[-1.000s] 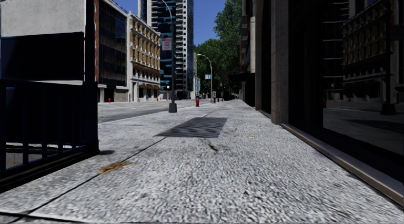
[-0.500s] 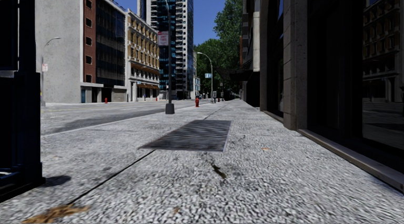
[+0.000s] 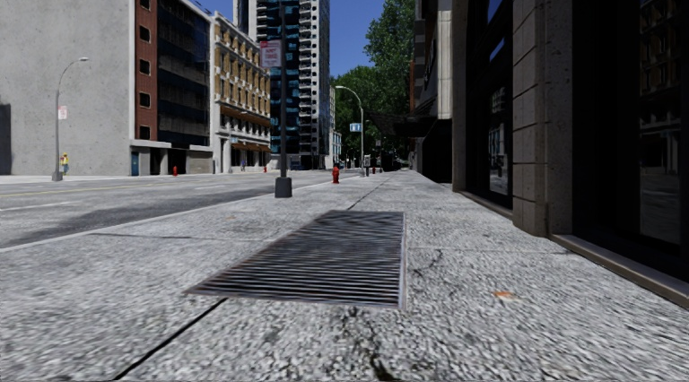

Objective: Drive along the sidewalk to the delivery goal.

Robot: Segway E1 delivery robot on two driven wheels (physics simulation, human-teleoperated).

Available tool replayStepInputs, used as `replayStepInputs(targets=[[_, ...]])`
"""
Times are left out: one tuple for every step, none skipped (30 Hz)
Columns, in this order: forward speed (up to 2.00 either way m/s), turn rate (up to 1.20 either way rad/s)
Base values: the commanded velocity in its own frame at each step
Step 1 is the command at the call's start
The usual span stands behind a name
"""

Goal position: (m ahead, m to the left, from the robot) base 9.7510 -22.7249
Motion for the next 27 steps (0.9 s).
replayStepInputs(targets=[[2.00, 0.00], [2.00, 0.00], [2.00, 0.00], [2.00, 0.00], [2.00, 0.00], [2.00, 0.00], [2.00, 0.04], [2.00, 0.17], [2.00, 0.17], [2.00, 0.30], [2.00, 0.41], [2.00, 0.45], [2.00, 0.45], [2.00, 0.47], [2.00, 0.47], [2.00, 0.47], [2.00, 0.47], [2.00, 0.47], [2.00, 0.47], [2.00, 0.47], [2.00, 0.47], [2.00, 0.47], [2.00, 0.36], [2.00, 0.36], [2.00, 0.00], [2.00, 0.00], [2.00, 0.00]])
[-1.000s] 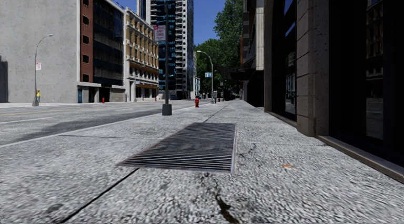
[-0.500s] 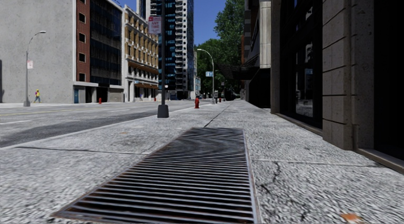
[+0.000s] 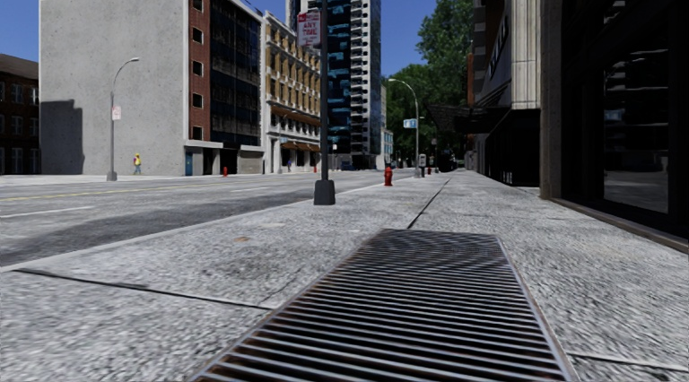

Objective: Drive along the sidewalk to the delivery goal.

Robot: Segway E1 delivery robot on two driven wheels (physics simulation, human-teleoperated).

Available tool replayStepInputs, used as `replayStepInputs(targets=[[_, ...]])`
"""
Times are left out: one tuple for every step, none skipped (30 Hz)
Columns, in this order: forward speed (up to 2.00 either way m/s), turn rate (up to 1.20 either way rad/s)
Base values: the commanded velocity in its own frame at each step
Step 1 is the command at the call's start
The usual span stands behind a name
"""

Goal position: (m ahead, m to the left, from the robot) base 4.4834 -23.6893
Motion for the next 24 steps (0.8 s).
replayStepInputs(targets=[[2.00, 0.00], [2.00, 0.00], [2.00, 0.00], [2.00, 0.00], [2.00, 0.00], [2.00, 0.00], [2.00, 0.00], [2.00, 0.00], [2.00, 0.00], [2.00, 0.00], [2.00, 0.00], [2.00, 0.00], [2.00, 0.00], [2.00, 0.00], [2.00, 0.00], [2.00, 0.00], [2.00, 0.00], [2.00, 0.00], [2.00, 0.00], [2.00, 0.00], [2.00, 0.00], [2.00, 0.00], [2.00, 0.00], [2.00, 0.00]])
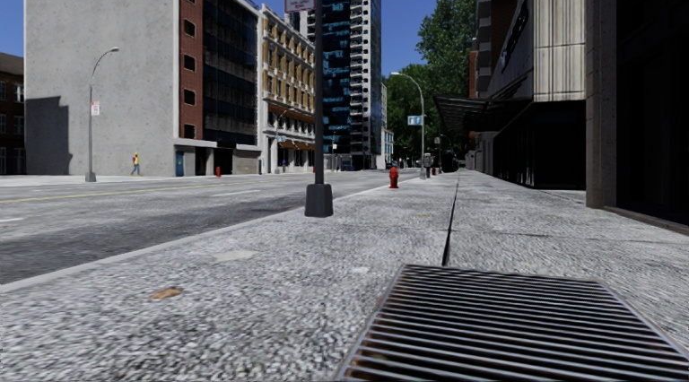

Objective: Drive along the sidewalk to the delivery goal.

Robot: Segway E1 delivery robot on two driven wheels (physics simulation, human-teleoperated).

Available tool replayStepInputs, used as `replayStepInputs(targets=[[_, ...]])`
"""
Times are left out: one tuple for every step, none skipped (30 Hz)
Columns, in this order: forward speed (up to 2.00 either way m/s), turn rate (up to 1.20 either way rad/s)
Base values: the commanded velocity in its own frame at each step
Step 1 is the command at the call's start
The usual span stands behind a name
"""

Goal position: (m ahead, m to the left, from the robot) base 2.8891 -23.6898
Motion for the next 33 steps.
replayStepInputs(targets=[[2.00, 0.00], [2.00, 0.00], [2.00, 0.00], [2.00, 0.00], [2.00, 0.00], [2.00, 0.00], [2.00, 0.00], [2.00, 0.00], [2.00, 0.00], [2.00, 0.00], [2.00, 0.00], [2.00, 0.00], [2.00, 0.00], [2.00, 0.00], [2.00, 0.00], [2.00, 0.00], [2.00, 0.00], [2.00, 0.00], [2.00, -0.07], [2.00, -0.07], [2.00, -0.17], [2.00, -0.29], [2.00, -0.39], [2.00, -0.39], [2.00, -0.45], [2.00, -0.47], [2.00, -0.47], [2.00, -0.47], [2.00, -0.47], [2.00, -0.47], [2.00, -0.47], [2.00, -0.47], [2.00, -0.47]])
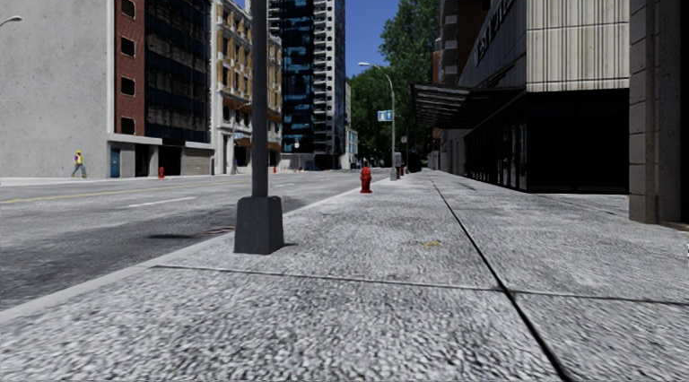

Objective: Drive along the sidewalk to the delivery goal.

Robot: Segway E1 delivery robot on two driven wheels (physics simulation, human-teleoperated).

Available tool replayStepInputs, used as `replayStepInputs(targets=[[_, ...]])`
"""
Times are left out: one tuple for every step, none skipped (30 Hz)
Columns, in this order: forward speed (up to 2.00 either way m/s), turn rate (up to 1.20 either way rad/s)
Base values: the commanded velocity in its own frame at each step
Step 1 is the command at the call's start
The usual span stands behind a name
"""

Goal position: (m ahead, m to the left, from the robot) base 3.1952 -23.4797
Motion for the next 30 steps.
replayStepInputs(targets=[[2.00, -0.47], [2.00, -0.44], [2.00, -0.44], [2.00, -0.40], [2.00, -0.32], [2.00, -0.19], [2.00, -0.19], [2.00, -0.09], [2.00, -0.06], [2.00, -0.05], [2.00, -0.05], [2.00, -0.04], [2.00, -0.04], [2.00, -0.04], [2.00, -0.04], [2.00, -0.04], [2.00, -0.04], [2.00, -0.04], [2.00, -0.04], [2.00, -0.04], [2.00, -0.04], [2.00, -0.13], [2.00, -0.13], [2.00, -0.26], [2.00, -0.35], [2.00, -0.45], [2.00, -0.45], [2.00, -0.52], [2.00, -0.57], [2.00, -0.60]])
